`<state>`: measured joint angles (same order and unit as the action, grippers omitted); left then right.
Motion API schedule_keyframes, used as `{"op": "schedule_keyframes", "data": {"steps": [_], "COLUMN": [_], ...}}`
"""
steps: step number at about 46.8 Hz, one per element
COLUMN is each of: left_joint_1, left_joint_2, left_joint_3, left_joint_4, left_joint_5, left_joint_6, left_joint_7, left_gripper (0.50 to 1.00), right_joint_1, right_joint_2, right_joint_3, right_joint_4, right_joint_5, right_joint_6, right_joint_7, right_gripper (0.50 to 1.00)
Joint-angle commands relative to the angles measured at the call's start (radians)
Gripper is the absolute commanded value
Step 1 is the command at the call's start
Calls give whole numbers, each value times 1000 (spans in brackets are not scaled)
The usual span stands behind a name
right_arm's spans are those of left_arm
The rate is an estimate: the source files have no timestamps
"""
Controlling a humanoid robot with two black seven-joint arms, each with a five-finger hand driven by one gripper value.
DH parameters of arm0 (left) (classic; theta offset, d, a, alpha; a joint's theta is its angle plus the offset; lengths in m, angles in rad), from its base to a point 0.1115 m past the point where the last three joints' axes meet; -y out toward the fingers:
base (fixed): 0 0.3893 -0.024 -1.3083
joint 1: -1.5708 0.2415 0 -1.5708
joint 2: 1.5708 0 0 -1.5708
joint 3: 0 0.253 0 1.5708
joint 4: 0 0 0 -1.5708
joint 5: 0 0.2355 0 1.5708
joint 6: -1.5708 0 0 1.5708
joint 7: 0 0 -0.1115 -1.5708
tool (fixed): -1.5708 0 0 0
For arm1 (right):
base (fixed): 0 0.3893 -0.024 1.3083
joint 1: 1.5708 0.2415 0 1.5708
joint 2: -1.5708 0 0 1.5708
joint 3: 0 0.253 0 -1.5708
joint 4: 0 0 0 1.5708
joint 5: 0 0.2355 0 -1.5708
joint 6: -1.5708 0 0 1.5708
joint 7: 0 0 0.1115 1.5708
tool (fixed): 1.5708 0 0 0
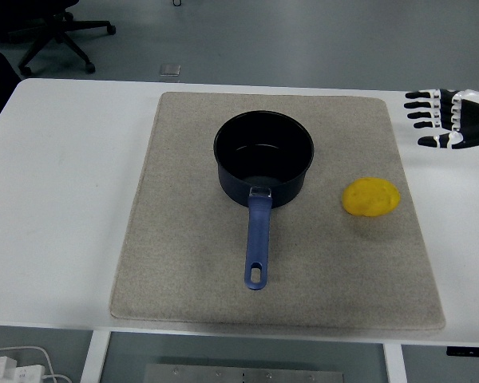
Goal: Put the potato in the blue pot
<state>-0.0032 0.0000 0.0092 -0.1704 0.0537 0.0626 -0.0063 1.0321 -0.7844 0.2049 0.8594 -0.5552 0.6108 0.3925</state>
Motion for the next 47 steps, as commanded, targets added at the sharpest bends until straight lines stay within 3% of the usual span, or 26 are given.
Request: {"op": "schedule_keyframes", "data": {"steps": [1, 10, 17, 31, 47], "left_joint_1": [-1, -1, 0, -1, 0], "left_joint_2": [0, 0, 0, 0, 0], "left_joint_3": [0, 0, 0, 0, 0], "left_joint_4": [0, 0, 0, 0, 0], "left_joint_5": [0, 0, 0, 0, 0], "left_joint_6": [0, 0, -1, 0, 0], "left_joint_7": [0, 0, 0, 0, 0], "left_gripper": [996, 996, 996, 996, 996], "right_joint_1": [-9, -44, -49, -83, -150], "right_joint_2": [-47, -110, -105, -89, -10], "right_joint_3": [-2, -4, -5, -7, -10], "right_joint_4": [110, 296, 343, 394, 391], "right_joint_5": [-61, -201, -226, -336, -385], "right_joint_6": [-12, -181, -282, -378, -486], "right_joint_7": [0, 12, 16, 40, 40], "right_gripper": [926, 926, 926, 924, 924]}}
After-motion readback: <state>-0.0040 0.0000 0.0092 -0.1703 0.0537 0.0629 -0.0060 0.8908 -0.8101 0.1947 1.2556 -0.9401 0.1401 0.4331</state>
